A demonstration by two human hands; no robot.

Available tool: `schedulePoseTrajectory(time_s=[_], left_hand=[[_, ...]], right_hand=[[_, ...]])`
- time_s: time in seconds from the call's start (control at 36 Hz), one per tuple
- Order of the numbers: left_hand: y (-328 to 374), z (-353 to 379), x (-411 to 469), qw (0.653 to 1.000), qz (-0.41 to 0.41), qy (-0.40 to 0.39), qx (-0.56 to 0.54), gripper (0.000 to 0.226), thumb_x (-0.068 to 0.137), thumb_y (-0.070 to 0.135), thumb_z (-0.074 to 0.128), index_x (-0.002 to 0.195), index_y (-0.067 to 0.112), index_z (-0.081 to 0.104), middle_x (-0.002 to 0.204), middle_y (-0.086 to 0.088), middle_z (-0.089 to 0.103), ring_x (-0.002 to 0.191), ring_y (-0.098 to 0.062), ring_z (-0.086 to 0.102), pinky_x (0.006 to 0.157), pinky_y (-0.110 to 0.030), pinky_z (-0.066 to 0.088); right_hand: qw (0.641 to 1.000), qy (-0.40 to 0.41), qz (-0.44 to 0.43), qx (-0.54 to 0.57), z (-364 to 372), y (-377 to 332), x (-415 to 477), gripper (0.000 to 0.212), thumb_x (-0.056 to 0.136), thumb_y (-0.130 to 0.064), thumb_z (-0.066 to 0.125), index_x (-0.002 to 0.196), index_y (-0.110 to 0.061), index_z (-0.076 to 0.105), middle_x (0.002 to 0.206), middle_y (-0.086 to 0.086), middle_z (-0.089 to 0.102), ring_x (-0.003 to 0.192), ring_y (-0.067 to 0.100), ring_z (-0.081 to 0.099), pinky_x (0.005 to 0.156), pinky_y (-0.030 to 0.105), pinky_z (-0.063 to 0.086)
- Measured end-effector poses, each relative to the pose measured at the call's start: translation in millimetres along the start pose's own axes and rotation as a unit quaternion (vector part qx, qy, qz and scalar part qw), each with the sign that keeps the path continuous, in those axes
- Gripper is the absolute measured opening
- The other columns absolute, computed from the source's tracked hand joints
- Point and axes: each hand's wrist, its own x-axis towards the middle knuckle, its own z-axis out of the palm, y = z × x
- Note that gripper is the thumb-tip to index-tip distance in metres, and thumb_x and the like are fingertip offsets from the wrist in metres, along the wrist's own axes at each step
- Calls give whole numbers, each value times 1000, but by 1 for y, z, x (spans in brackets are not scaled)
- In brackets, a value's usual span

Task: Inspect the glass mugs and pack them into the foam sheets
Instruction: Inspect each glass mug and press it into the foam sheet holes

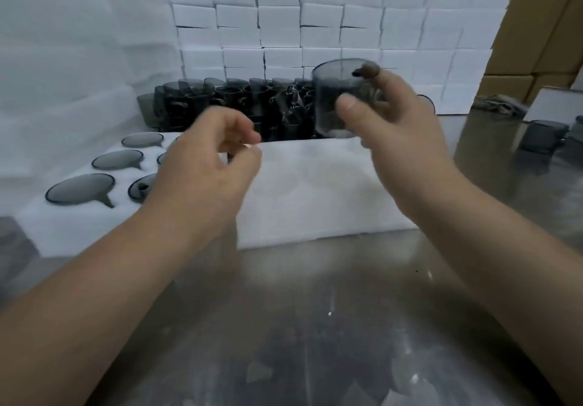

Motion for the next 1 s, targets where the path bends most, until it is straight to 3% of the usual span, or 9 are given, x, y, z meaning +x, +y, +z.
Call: schedulePoseTrajectory(time_s=[0.08,0.17,0.25,0.39,0.5,0.64,0.83,0.92,1.0], left_hand=[[3,-1,1,999,-4,6,-49,36,69,50,53,102,45,42,98,21,62,97,3,57,85,-20,41],[4,3,-3,997,-9,-29,-73,63,59,62,54,117,46,36,105,24,60,98,10,56,85,-19,42],[5,4,-5,995,2,-49,-89,60,57,60,59,113,50,39,107,26,61,105,7,56,94,-30,45],[6,5,-6,997,16,-70,-32,71,52,65,60,117,49,39,113,26,56,108,7,52,98,-26,41],[9,7,-6,998,8,15,-54,63,53,55,67,110,45,40,101,24,63,98,4,59,92,-28,46],[5,-1,4,990,-32,109,-84,52,61,41,67,108,30,46,100,15,64,95,2,61,88,-21,46],[0,1,3,995,-63,68,-22,54,78,31,70,128,25,52,108,15,61,99,2,56,84,-11,39],[2,2,1,997,-59,44,5,43,78,34,68,118,40,53,101,24,58,99,6,54,79,-7,35],[2,2,-1,998,-47,24,32,28,78,33,69,81,52,48,91,22,58,87,5,55,70,0,36]], right_hand=[[995,-81,-8,-63,8,5,-9,63,70,-41,66,129,-25,52,110,-7,66,101,4,61,92,29,48],[981,-121,-45,-144,13,7,-17,71,66,-52,67,133,-39,47,112,-17,63,93,-5,58,85,15,44],[975,-130,-59,-167,16,6,-22,74,63,-61,67,132,-45,44,112,-26,60,92,-12,53,77,2,37],[966,-122,-65,-217,19,6,-26,79,60,-65,50,135,-45,39,124,-21,57,101,-5,52,86,19,44],[966,-126,-56,-220,20,4,-26,82,62,-66,54,138,-46,31,110,-26,57,103,-6,54,90,24,45],[960,-83,-4,-269,12,6,-19,66,76,-43,47,139,-41,29,124,-15,57,103,6,55,88,33,45],[904,-112,61,-408,7,16,-11,44,89,-22,39,132,-30,44,115,-9,62,109,16,52,76,26,33],[902,-111,57,-413,7,15,-11,45,90,-20,37,133,-31,43,113,-10,62,109,15,51,75,26,32],[895,-118,49,-427,8,16,-11,45,89,-19,38,132,-30,43,122,-9,58,112,16,50,77,25,33]])
